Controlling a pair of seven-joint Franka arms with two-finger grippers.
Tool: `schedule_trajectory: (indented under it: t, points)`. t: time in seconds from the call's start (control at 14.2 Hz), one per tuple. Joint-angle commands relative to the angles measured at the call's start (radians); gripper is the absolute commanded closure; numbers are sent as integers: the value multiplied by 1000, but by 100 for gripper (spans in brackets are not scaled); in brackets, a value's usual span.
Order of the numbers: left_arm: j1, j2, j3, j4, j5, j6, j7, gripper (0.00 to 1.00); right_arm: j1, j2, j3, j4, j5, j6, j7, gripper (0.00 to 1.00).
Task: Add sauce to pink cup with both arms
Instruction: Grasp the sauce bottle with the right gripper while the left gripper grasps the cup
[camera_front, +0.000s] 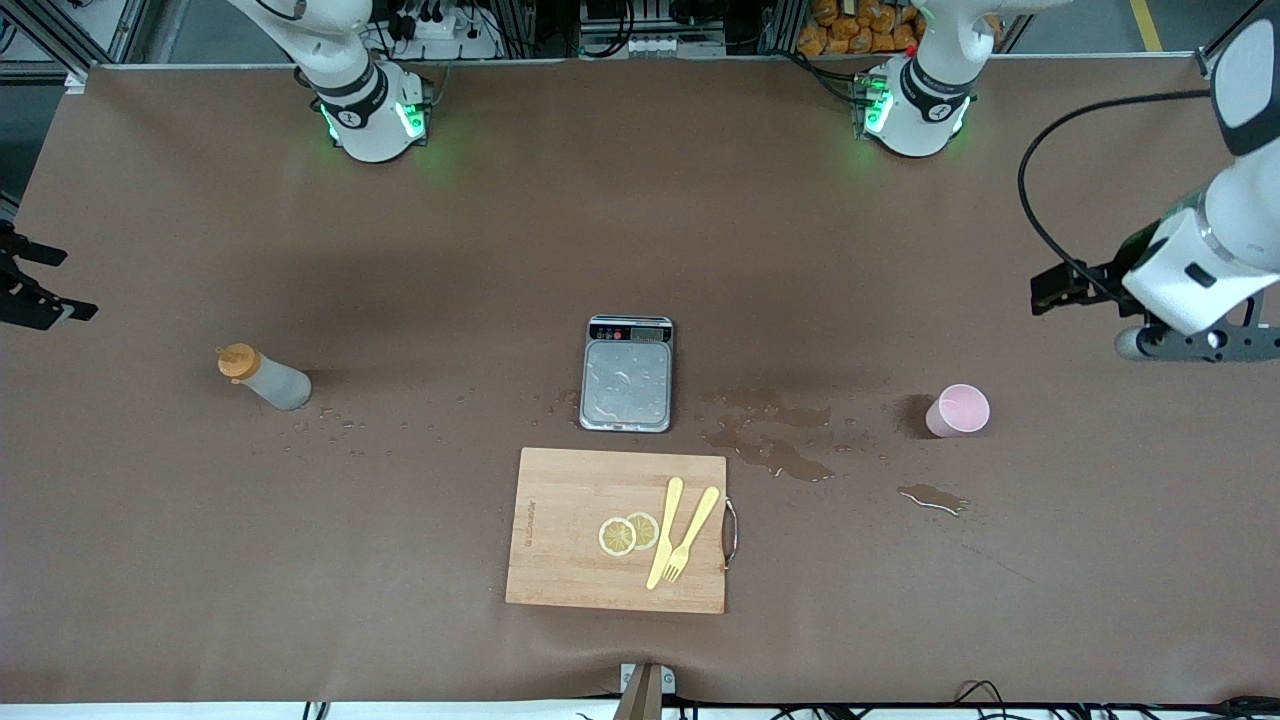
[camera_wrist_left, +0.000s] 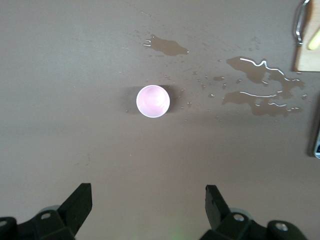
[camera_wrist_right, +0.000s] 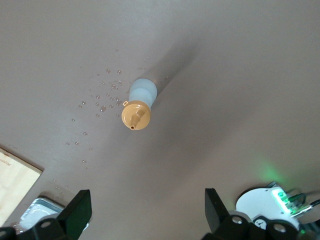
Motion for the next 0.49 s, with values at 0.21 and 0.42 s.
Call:
schedule_trajectory:
  t: [0.21, 0.42]
  points:
    - [38, 80, 3, 17, 17, 10, -5, 0, -144, 112, 14, 9, 165, -37, 17, 0]
    - [37, 112, 3, 15, 22, 10, -10, 0, -174, 161, 14, 9, 214, -36, 17, 0]
